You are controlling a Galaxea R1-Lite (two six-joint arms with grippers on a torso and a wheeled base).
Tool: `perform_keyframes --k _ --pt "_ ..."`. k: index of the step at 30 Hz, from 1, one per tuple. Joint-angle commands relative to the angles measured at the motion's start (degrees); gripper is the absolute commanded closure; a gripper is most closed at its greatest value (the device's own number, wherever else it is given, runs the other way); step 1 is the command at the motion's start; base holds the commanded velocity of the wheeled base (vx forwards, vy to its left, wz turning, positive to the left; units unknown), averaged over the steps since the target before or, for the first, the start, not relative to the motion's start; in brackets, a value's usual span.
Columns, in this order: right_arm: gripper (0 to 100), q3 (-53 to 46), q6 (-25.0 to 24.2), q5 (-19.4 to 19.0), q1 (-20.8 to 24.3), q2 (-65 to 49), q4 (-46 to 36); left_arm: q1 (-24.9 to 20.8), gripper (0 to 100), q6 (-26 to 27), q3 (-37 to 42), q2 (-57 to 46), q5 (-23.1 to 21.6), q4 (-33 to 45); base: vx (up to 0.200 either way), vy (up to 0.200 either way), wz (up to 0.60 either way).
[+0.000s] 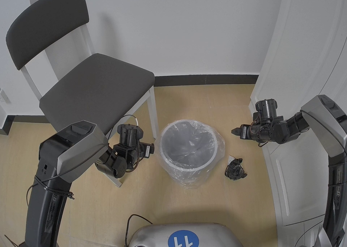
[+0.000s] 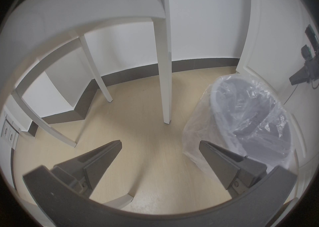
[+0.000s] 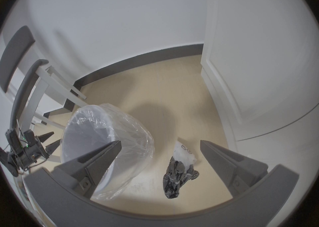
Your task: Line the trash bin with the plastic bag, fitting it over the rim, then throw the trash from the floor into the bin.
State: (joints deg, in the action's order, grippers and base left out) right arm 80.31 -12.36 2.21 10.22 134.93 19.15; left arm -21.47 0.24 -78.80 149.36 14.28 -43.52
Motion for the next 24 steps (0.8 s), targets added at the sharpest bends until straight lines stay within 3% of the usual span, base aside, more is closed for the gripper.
perform_keyframes --k 1,12,24 --pt "0 -5.96 3.04 -0.01 -0.02 -5.02 3.44 -1.65 0 0.11 6.11 -5.92 -0.04 -2.71 0.0 0.0 0.0" --pt "0 -12.11 5.42 0.08 -0.11 -11.7 4.05 -6.83 0 0.02 14.02 -11.63 0.05 -7.1 0.0 0.0 0.0" --pt "0 -19.14 6.91 0.17 -1.69 -20.4 6.42 -10.44 0 0.28 29.41 -25.87 -0.21 -16.07 0.0 0.0 0.0"
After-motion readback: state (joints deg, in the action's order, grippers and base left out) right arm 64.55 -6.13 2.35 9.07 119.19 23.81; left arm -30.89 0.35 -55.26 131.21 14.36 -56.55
